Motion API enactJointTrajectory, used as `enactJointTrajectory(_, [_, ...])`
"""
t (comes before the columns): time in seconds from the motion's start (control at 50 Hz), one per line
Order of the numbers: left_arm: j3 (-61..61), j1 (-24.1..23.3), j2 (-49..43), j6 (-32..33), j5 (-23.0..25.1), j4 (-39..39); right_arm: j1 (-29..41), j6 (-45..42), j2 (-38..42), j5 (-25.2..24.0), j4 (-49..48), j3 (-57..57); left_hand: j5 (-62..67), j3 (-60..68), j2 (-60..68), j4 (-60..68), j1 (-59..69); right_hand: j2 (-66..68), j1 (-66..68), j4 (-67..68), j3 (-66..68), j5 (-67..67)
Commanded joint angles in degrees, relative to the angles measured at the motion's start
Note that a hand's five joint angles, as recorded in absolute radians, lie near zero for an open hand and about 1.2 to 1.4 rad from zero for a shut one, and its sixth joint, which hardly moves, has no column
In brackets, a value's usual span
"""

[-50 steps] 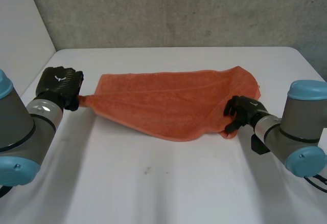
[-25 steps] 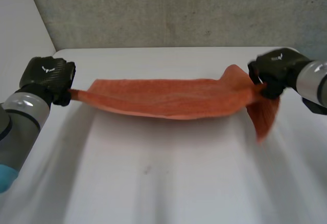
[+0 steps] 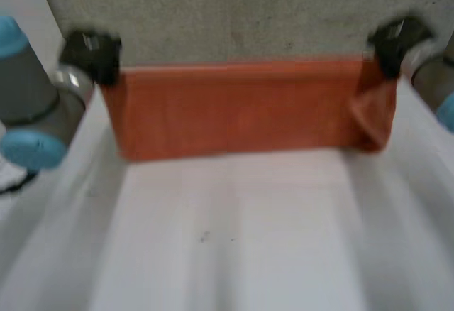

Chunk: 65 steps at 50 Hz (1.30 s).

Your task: Fold the laundry

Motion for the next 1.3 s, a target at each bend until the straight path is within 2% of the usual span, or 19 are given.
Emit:
enactJointTrajectory(0.02, [6.6, -0.4, 8.1, 1.0, -0.7, 19.7, -0.2, 0.8, -10.7, -3.6, -15.5, -1.8, 15.6, 11.8, 11.3, 11.5, 15.7, 13.1, 24.8, 11.9, 12.3, 13.6])
enactJointTrajectory(0.14, [-1.1, -0.3, 10.8, 0.9, -0.4, 19.6, -0.9, 0.9, -13.8, -12.8, -12.0, 7.7, 15.6, 11.8, 11.3, 11.5, 15.7, 13.1, 24.8, 11.9, 12.3, 13.6])
enactJointTrajectory(0.2, [-7.7, -0.3, 11.5, 0.9, -0.4, 19.4, -0.9, 0.7, -13.8, -14.8, -10.8, 10.0, 15.6, 11.8, 11.3, 11.5, 15.7, 13.1, 24.8, 11.9, 12.3, 13.6])
enactJointTrajectory(0.26, [-17.5, 0.5, 11.2, 0.4, -0.4, 19.0, -1.1, -0.5, -13.0, -18.0, -4.3, 13.9, 15.6, 11.8, 11.3, 11.5, 15.7, 13.1, 24.8, 11.9, 12.3, 13.6])
enactJointTrajectory(0.38, [-26.1, 0.8, 8.6, 0.6, -0.3, 19.1, -1.1, -5.6, -6.9, -18.5, 4.1, 14.5, 15.6, 11.8, 11.3, 11.5, 15.7, 13.1, 24.8, 11.9, 12.3, 13.6])
enactJointTrajectory(0.42, [-28.4, 0.9, 7.0, 0.5, -0.2, 19.1, -0.6, -10.5, -2.3, -17.4, 9.0, 15.1, 15.6, 11.8, 11.3, 11.5, 15.7, 13.1, 24.8, 11.9, 12.3, 13.6])
enactJointTrajectory(0.48, [-29.3, 0.9, 6.1, 0.5, -0.3, 19.0, -0.5, -11.5, 1.2, -17.8, 10.7, 16.2, 15.6, 11.8, 11.3, 11.5, 15.7, 13.1, 24.8, 11.9, 12.3, 13.6])
enactJointTrajectory(0.56, [-31.4, 1.0, 4.4, 0.4, -0.3, 18.9, -0.8, -9.4, 5.3, -17.8, 6.8, 19.3, 15.6, 11.8, 11.3, 11.5, 15.7, 13.1, 24.8, 11.9, 12.3, 13.6])
enactJointTrajectory(0.62, [-32.2, 1.4, 4.2, 0.4, -0.3, 18.9, -0.9, -8.6, 5.8, -17.7, 4.5, 20.7, 15.6, 11.8, 11.3, 11.5, 15.7, 13.1, 24.8, 11.9, 12.3, 13.6])
enactJointTrajectory(0.66, [-32.7, 2.3, 4.6, 0.4, -0.3, 18.9, -1.0, -6.6, 5.6, -17.7, -0.3, 23.8, 15.6, 11.8, 11.3, 11.5, 15.7, 13.1, 24.8, 11.9, 12.3, 13.6])
enactJointTrajectory(0.68, [-32.8, 2.5, 4.8, 0.4, -0.3, 18.9, -1.0, -5.9, 5.3, -17.7, -1.6, 24.6, 15.6, 11.8, 11.3, 11.5, 15.7, 7.0, 18.7, 5.8, 6.2, 7.5])
enactJointTrajectory(0.7, [-32.9, 2.9, 5.0, 0.4, -0.3, 18.8, -1.1, -4.3, 4.4, -17.8, -3.9, 26.1, 15.6, 11.8, 11.3, 11.5, 15.7, -12.7, -1.0, -13.9, -13.5, -12.2])
enactJointTrajectory(0.72, [-33.0, 3.3, 5.2, 0.3, -0.3, 18.8, -1.1, -4.3, 4.4, -17.8, -3.9, 26.1, 15.6, 11.8, 11.3, 11.5, 15.7, -12.9, -1.2, -14.1, -13.7, -12.4])
enactJointTrajectory(0.76, [-33.3, 3.5, 5.4, 0.3, -0.3, 18.8, -1.3, -0.7, 1.3, -17.7, -7.0, 28.5, 15.6, 11.8, 11.3, 11.5, 15.7, -37.8, -26.2, -39.0, -38.6, -37.3])
enactJointTrajectory(0.8, [-33.6, 3.6, 6.1, 0.3, -0.3, 18.8, -1.4, 4.1, -1.9, -17.8, -9.7, 31.3, 15.6, 11.8, 11.3, 11.5, 15.7, -43.1, -31.5, -44.4, -44.0, -42.6])
enactJointTrajectory(0.9, [-34.3, 3.6, 7.1, 0.3, -0.3, 18.8, -2.5, 14.0, -7.5, -17.7, -15.4, 38.2, 15.6, 11.8, 11.3, 11.5, 15.7, -43.8, -32.2, -45.1, -44.7, -43.3])
enactJointTrajectory(1.04, [-34.9, 3.3, 7.4, -0.3, -0.3, 18.8, -9.2, 28.3, -15.5, -16.4, -19.0, 49.4, 15.6, 11.8, 11.3, 11.5, 15.7, -43.3, -31.7, -44.6, -44.1, -42.8])
enactJointTrajectory(1.14, [-35.0, 3.0, 7.5, -0.3, -0.3, 18.8, -13.1, 32.7, -17.3, -16.1, -19.1, 55.1, 15.6, 11.8, 11.3, 11.5, 15.7, -41.8, -30.2, -43.1, -42.6, -41.3])
enactJointTrajectory(1.3, [-35.0, 3.1, 7.4, -0.4, -0.3, 18.8, -16.4, 33.1, -17.4, -16.8, -21.9, 61.1, 15.6, 11.8, 11.3, 11.5, 15.7, -34.8, -23.1, -36.0, -35.6, -34.3])
